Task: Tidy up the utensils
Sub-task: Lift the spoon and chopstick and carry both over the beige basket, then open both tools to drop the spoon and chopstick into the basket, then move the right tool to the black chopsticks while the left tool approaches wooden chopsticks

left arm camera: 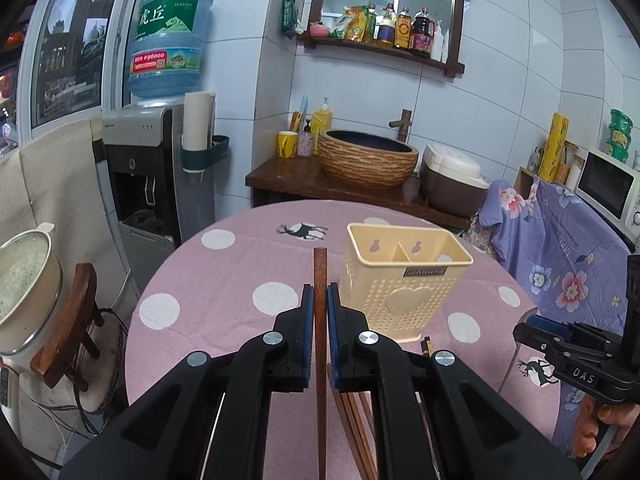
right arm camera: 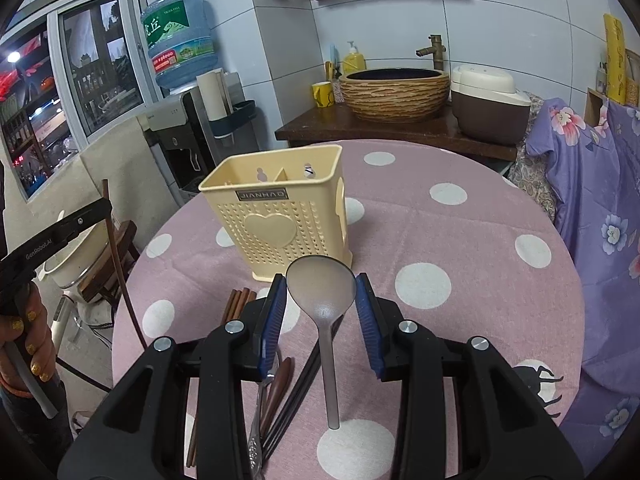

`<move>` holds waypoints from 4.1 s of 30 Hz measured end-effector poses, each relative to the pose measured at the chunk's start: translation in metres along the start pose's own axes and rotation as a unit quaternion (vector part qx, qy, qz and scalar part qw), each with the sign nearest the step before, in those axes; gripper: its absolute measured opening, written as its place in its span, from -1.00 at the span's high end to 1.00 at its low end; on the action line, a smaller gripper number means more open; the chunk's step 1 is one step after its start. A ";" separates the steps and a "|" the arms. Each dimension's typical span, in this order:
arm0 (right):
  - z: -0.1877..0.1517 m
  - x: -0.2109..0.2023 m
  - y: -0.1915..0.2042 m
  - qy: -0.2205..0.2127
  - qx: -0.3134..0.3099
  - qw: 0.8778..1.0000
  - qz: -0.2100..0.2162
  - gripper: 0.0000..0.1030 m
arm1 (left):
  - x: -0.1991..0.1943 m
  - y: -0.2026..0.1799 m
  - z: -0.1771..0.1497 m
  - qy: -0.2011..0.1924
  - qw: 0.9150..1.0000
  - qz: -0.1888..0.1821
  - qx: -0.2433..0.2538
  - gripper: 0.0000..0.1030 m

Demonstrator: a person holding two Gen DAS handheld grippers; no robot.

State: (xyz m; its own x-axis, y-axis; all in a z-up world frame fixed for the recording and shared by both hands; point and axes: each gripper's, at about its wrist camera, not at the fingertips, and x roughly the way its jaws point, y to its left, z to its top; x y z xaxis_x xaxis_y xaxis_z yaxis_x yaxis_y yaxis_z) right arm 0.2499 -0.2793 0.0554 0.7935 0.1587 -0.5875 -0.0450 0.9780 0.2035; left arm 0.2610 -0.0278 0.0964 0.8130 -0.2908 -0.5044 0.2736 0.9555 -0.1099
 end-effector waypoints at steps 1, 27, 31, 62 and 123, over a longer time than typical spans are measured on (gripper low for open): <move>0.003 -0.001 0.001 -0.001 -0.001 1.000 0.003 0.30 | -0.001 -0.001 0.003 -0.003 1.000 0.000 0.001 0.85; 0.163 0.041 0.035 -0.140 -0.027 0.990 -0.016 0.30 | 0.041 -0.057 0.144 -0.158 0.987 0.009 -0.022 0.85; 0.138 0.068 0.023 -0.107 -0.013 0.994 -0.015 0.30 | 0.065 -0.049 0.118 -0.132 0.991 0.002 -0.034 0.85; 0.022 0.040 0.018 -0.061 -0.041 0.994 -0.087 0.09 | 0.049 -0.014 -0.006 -0.004 1.000 0.019 0.004 -0.85; -0.094 0.083 0.011 0.140 0.031 0.987 -0.070 0.16 | 0.081 -0.004 -0.137 0.194 0.980 0.035 0.016 0.06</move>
State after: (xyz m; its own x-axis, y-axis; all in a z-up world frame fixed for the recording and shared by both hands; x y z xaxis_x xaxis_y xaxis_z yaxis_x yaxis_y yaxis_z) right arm 0.2583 -0.2425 -0.0644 0.5898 0.0614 -0.8052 0.0975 0.9844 0.1464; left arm 0.2551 -0.0484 -0.0614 0.5759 -0.1785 -0.7978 0.2448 0.9688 -0.0400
